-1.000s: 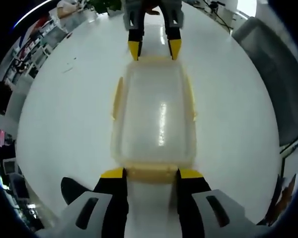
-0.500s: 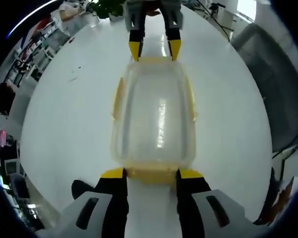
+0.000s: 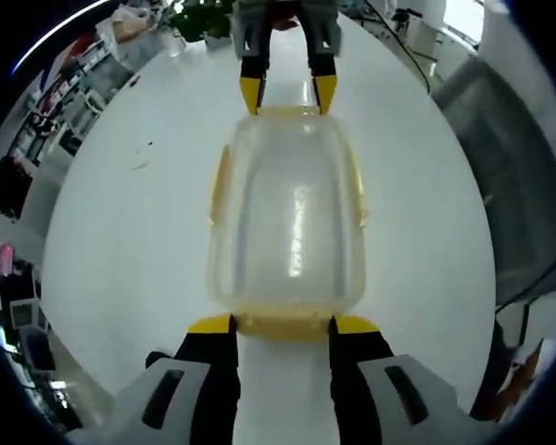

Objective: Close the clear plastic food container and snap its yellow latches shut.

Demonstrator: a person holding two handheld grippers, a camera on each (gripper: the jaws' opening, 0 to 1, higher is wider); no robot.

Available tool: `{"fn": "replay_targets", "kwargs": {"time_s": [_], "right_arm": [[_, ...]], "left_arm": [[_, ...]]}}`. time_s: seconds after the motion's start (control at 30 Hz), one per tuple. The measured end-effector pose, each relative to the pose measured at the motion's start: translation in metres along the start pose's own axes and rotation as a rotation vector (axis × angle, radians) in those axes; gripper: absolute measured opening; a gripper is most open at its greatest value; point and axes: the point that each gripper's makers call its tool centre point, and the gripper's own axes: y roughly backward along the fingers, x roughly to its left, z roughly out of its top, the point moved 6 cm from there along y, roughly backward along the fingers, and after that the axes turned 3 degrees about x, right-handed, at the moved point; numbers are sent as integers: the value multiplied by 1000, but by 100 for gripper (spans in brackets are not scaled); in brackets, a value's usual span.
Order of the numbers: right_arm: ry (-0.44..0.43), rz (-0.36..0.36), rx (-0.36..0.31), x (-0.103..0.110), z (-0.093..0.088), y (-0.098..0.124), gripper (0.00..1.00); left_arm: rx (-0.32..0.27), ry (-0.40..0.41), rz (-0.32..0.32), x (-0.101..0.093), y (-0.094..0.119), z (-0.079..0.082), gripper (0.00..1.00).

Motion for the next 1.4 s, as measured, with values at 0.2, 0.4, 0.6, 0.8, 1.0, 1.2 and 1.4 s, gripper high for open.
{"fn": "replay_targets", "kwargs": {"time_s": [0.2, 0.4, 0.6, 0.8, 1.0, 1.2, 1.4], "right_arm": [[-4, 6, 7, 2, -14, 17, 35], [4, 3, 22, 3, -27, 29, 35], [10, -2, 27, 0, -38, 38, 35], [12, 1, 34, 0, -50, 46, 35], [12, -1, 43, 0, -63, 54, 35], [14, -2, 50, -1, -75, 61, 35], [15, 0, 48, -2, -87, 68, 35]], "left_arm": [[-22, 6, -9, -2, -2, 18, 35], [-33, 11, -13, -2, -4, 36, 35], [-40, 17, -6, -1, -4, 49, 35], [-47, 18, -8, 0, -6, 62, 35], [-57, 19, -9, 0, -12, 77, 35], [-59, 16, -7, 2, -16, 90, 35], [-60, 19, -9, 2, -19, 104, 35]]}}
